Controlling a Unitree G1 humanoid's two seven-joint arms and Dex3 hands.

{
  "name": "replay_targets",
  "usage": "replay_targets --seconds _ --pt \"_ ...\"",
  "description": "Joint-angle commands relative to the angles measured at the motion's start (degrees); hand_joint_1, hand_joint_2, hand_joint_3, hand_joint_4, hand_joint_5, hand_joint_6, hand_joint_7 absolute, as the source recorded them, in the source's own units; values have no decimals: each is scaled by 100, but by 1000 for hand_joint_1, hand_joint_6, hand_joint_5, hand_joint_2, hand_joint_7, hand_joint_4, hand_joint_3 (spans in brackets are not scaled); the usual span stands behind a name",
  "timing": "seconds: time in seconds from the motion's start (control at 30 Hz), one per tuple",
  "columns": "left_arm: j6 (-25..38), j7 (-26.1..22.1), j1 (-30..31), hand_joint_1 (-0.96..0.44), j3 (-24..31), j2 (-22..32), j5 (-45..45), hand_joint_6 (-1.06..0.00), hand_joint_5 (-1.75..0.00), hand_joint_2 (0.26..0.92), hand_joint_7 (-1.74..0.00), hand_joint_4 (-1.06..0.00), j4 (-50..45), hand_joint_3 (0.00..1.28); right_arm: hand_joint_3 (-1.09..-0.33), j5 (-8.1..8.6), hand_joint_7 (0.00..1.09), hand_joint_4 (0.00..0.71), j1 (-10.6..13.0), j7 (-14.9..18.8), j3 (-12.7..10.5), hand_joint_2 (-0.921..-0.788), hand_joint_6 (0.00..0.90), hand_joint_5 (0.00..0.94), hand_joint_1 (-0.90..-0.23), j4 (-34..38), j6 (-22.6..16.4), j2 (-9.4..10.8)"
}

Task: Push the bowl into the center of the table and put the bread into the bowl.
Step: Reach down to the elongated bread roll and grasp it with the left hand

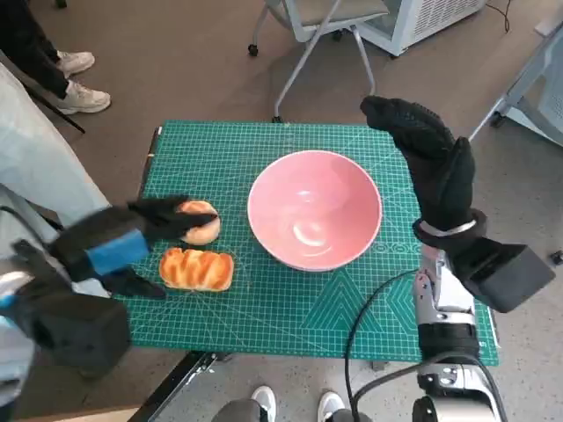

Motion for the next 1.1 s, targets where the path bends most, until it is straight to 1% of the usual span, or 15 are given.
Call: replay_targets --seconds 0.03,0.3,0.47,0.67,0.87,1.1 --pt "146 -139 74 -14 -277 78 188 -366 0 650 -7 -231 -25 0 -763 26 589 182 25 97 -6 -921 8 0 -669 126 57 -18" --pt "242 -122 45 -11 -484 -9 252 -356 0 647 -1 -219 177 1 -762 87 592 182 19 172 -27 -921 7 0 -672 151 76 -20" --pt "351 -77 52 25 -557 -128 186 -343 0 651 0 -218 292 2 -763 112 593 181 29 208 -40 -921 6 0 -673 120 101 -24" --pt "485 31 55 66 -717 -246 334 -334 -2 655 0 -222 399 4 -764 144 596 181 44 246 -59 -921 4 0 -672 96 121 -31" --pt "477 178 7 76 -909 -311 611 -338 -3 655 -3 -229 550 3 -764 143 598 181 69 251 -70 -921 2 0 -667 47 130 -23" --pt "292 363 -53 63 -1053 -383 834 -351 -4 652 -7 -238 780 1 -763 177 601 181 67 298 -85 -921 2 0 -668 87 118 -21"
